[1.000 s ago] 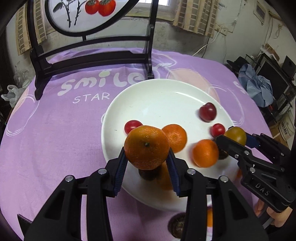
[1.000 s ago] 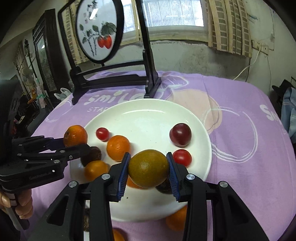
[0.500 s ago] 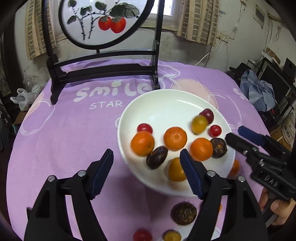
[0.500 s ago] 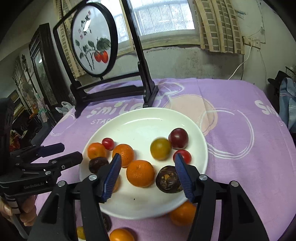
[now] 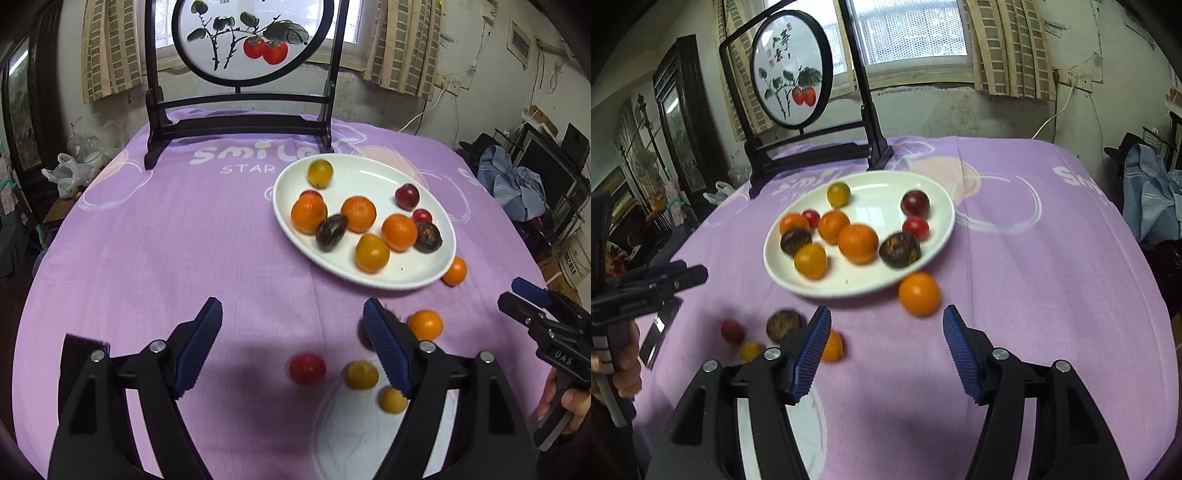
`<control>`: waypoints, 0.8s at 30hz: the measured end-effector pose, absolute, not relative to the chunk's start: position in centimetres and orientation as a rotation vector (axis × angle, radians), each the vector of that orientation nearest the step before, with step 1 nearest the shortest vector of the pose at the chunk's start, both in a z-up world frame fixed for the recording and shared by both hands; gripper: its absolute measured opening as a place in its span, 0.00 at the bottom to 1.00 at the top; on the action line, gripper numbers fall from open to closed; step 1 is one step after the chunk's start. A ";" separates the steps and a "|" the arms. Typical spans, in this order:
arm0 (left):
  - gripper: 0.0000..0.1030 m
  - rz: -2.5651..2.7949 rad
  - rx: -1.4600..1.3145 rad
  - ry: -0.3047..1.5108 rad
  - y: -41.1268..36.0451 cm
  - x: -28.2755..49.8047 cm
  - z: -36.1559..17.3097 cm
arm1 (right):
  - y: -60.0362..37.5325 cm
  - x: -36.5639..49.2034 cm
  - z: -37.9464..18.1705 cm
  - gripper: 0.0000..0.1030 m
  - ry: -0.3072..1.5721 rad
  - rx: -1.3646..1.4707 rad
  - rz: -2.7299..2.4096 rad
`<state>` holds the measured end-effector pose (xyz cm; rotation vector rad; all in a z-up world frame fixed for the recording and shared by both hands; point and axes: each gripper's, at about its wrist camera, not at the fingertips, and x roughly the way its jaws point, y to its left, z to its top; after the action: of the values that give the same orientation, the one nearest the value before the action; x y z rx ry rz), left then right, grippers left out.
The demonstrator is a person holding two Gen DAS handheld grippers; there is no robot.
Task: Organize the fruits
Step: 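Grasp a red cherry tomato with the left gripper while the right gripper grasps an orange tomato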
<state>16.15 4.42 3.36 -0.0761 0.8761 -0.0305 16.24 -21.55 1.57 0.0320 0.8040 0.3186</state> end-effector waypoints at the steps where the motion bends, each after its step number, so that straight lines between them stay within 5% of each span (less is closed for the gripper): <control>1: 0.74 -0.028 -0.080 0.876 4.4 15.6 3.1 | -21.5 15.6 1.4 0.62 0.809 0.024 0.320; 24: 0.76 -0.003 -0.129 0.910 6.5 14.1 -1.3 | -16.1 15.0 -3.0 0.62 0.911 -0.136 0.323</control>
<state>14.13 6.54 -1.29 -0.1285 0.9097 -0.0026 15.05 -16.10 -3.01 -0.1355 0.9110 0.3233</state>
